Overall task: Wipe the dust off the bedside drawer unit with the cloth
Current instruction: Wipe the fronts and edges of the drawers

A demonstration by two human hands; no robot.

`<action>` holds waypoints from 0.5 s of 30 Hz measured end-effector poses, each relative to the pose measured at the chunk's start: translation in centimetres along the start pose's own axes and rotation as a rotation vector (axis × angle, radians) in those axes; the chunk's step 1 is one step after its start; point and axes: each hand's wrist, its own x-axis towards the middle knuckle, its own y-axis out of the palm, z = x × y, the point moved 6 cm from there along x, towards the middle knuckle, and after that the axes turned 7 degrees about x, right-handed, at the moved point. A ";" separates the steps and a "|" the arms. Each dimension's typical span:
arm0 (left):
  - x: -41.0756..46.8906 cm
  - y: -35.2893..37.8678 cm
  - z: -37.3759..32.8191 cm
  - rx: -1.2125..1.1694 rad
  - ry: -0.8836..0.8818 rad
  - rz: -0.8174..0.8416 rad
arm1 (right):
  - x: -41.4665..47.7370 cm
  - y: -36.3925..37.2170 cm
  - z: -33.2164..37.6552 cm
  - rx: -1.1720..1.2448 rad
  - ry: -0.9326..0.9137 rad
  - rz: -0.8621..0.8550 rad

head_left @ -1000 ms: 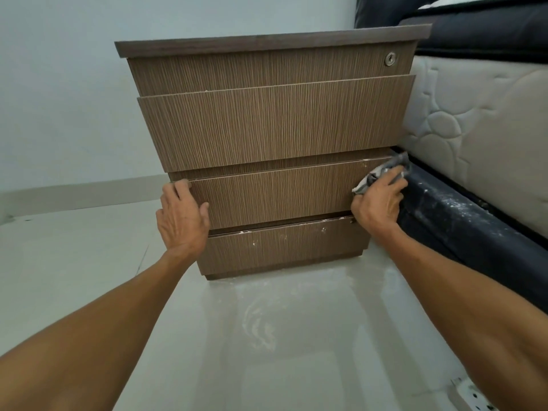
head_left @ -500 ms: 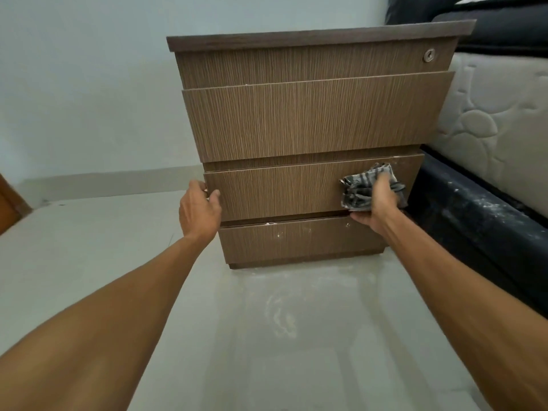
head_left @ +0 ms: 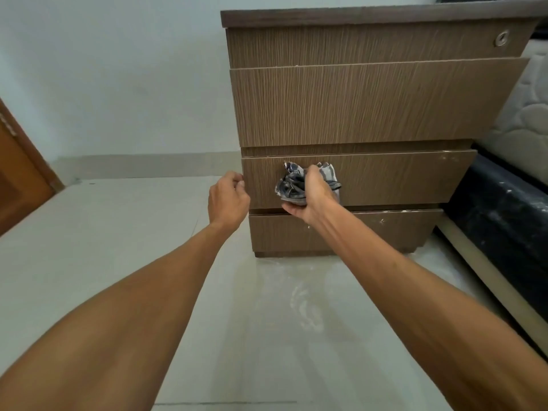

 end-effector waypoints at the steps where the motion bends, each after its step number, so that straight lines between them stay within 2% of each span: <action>1: 0.0 0.0 0.3 -0.006 0.006 0.014 | 0.0 1.0 -0.7 0.023 0.011 0.004; 7: -0.6 -0.2 2.4 -0.020 0.024 0.097 | -0.2 5.4 -4.2 0.047 0.080 0.048; 12: -1.1 0.4 4.2 0.032 -0.059 0.079 | -3.9 6.0 -5.1 0.007 0.233 0.301; 15: -2.0 1.6 4.6 0.100 -0.055 0.144 | -5.3 3.6 -5.5 -0.085 0.272 0.440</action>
